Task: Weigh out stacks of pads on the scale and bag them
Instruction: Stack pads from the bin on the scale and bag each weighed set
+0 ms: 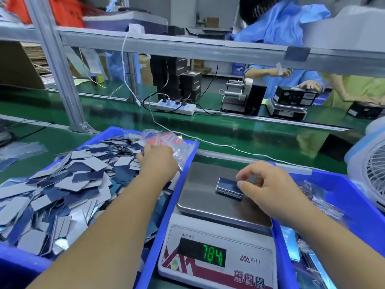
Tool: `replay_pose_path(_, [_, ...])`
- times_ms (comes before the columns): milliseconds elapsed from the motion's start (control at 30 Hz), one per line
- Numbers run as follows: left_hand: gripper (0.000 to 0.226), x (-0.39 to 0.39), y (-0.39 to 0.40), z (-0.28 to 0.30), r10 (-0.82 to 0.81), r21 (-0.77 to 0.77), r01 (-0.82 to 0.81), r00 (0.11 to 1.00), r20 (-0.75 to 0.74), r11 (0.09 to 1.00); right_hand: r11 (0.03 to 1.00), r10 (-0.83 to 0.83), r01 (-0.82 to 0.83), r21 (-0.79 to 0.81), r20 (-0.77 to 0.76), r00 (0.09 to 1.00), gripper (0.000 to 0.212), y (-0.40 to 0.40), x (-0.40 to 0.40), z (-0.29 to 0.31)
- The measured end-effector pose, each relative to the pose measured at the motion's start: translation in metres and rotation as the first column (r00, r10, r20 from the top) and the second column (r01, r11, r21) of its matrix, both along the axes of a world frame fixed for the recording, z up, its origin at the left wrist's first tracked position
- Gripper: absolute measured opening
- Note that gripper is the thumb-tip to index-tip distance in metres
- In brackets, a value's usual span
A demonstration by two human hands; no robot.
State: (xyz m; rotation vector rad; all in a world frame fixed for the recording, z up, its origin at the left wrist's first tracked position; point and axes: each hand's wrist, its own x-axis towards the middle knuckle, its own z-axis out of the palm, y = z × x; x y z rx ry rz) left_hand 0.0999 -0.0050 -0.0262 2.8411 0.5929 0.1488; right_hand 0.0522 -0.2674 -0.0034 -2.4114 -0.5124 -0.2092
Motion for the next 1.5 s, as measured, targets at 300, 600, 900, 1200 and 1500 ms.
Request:
replay_pose_path(300, [0.031,-0.005,0.009,0.004,0.071,-0.063,-0.055,0.954,0.292,0.996,1.000,-0.011,0.011,0.004,-0.012,1.000,0.014,-0.001,-0.003,0.003])
replay_pose_path(600, [0.017,-0.014,0.008,0.014,0.050,-0.395,0.240,0.801,0.597,0.887,0.981,-0.038,0.015,-0.193,-0.117,0.992,0.030,0.009,0.001,-0.001])
replay_pose_path(900, [0.016,-0.022,-0.030,0.020,-0.053,-0.785,0.618,0.786,0.615,0.053,0.986,-0.085,0.039,-0.162,-0.292,0.953,0.029,0.012,0.003,0.008])
replay_pose_path(1200, [0.020,-0.019,-0.034,0.020,-0.183,-0.818,0.570,0.815,0.549,0.083,0.999,0.006,-0.018,-0.036,-0.293,0.956,0.041,0.015,-0.007,0.008])
replay_pose_path(1500, [0.008,-0.024,-0.048,0.018,-0.260,-0.479,0.658,0.707,0.657,0.581,0.824,0.229,-0.043,0.565,-0.262,0.938,0.030,0.019,-0.013,0.011])
